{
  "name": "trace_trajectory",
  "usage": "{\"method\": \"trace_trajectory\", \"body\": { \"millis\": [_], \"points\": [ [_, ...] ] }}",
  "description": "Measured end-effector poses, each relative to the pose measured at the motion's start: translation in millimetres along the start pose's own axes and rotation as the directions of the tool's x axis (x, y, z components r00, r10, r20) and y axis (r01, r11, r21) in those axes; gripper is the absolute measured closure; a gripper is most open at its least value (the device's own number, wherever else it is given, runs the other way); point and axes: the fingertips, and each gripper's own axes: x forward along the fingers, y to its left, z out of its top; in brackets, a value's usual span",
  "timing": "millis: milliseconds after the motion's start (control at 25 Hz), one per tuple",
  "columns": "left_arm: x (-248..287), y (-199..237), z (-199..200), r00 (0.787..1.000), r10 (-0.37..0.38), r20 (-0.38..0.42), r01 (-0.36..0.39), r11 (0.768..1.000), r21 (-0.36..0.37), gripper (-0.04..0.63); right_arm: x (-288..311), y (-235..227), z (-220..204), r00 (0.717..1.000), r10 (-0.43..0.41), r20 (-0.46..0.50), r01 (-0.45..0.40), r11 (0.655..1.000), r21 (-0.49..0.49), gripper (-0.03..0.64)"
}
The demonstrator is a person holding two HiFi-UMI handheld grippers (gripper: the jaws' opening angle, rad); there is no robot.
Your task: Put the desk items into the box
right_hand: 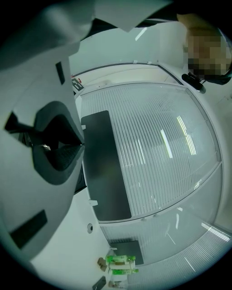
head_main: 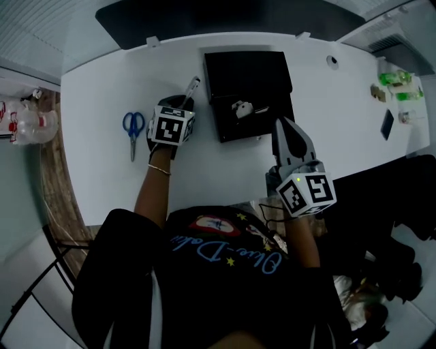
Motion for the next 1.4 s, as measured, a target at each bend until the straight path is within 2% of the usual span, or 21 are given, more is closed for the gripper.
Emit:
{"method": "trace_trajectory", "body": {
  "millis": [160,320,680,1000,1400],
  "points": [
    [-16.2,0.9,11.6,0.998,0.019,0.067,-0.019,1.0,-0.004,0.522,9.6,-4.4,2.8,0.998,0.057,-0.022,-0.057,0.998,-0.01,0.606],
    [-40.1,-7.9,10.6,0.996,0.009,0.089,-0.011,1.0,0.021,0.522,6.2,-8.8,-0.1,0.995,0.078,-0.067,-0.081,0.995,-0.057,0.606],
    [-83.2,-38.0,25.7,0.985,0.006,0.173,-0.015,0.999,0.049,0.522,-4.2,-15.4,11.5,0.98,0.191,-0.06,-0.189,0.981,0.033,0.606],
    [-102.8,-50.2,29.8,0.98,-0.014,0.201,0.006,0.999,0.043,0.522,-9.6,-15.9,10.4,0.962,0.252,-0.109,-0.248,0.967,0.049,0.606],
    [-133.2,-59.6,41.0,0.967,0.03,0.253,-0.051,0.996,0.076,0.52,-9.7,-9.5,16.2,0.946,0.316,-0.075,-0.31,0.947,0.086,0.606]
  ]
}}
